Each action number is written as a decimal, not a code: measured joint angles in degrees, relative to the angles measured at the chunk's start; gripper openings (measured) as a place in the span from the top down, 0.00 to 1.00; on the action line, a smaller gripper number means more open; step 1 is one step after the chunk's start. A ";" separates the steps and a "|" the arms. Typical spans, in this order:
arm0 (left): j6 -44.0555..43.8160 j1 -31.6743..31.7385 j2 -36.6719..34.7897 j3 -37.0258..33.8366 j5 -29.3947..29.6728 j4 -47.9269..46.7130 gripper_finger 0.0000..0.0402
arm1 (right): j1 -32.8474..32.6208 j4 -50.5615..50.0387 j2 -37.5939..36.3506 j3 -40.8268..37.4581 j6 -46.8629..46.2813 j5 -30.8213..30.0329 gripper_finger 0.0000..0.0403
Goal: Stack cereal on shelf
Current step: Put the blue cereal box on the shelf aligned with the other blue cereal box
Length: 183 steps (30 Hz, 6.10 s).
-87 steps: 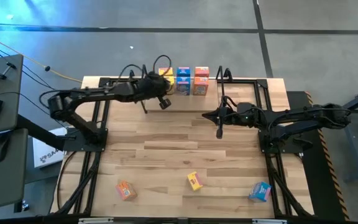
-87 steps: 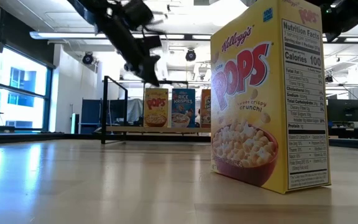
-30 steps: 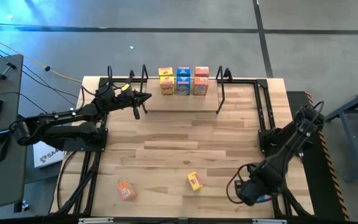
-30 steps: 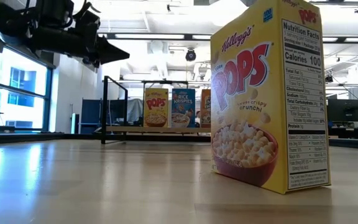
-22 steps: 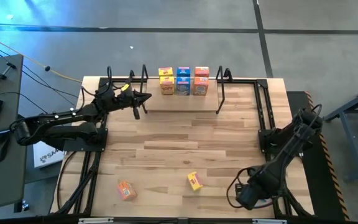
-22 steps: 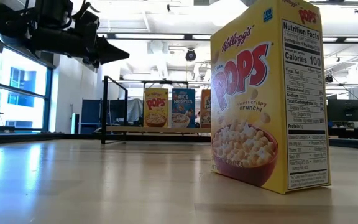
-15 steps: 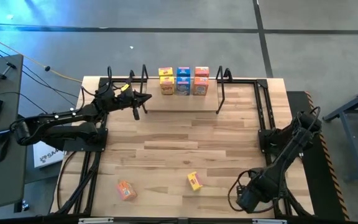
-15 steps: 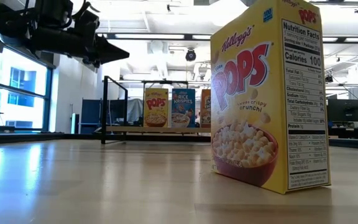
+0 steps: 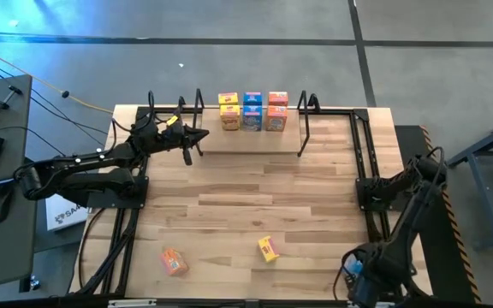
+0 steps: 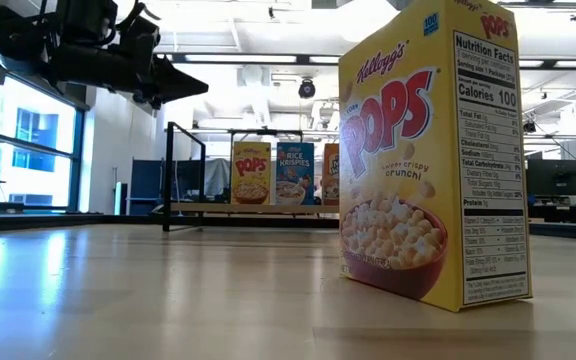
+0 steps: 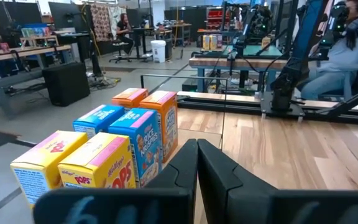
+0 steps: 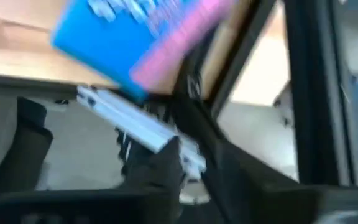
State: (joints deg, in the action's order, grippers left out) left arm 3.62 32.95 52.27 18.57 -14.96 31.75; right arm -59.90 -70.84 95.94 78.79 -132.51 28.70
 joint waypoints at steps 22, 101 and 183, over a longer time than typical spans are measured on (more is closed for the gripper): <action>0.02 0.02 0.00 0.00 0.11 0.79 0.99 | 1.64 11.86 0.00 -11.16 9.10 -22.97 0.95; 8.99 -26.45 37.15 17.40 -6.76 -4.25 1.00 | 31.79 46.73 -14.14 -40.99 71.76 -51.50 1.00; 6.65 -39.35 52.87 15.63 27.85 15.04 1.00 | 28.45 67.66 3.63 -33.06 84.77 -63.65 1.00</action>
State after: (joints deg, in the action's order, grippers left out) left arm 10.27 -6.40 105.14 34.20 12.88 46.78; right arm -31.45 -3.18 99.57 45.74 -47.74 -34.95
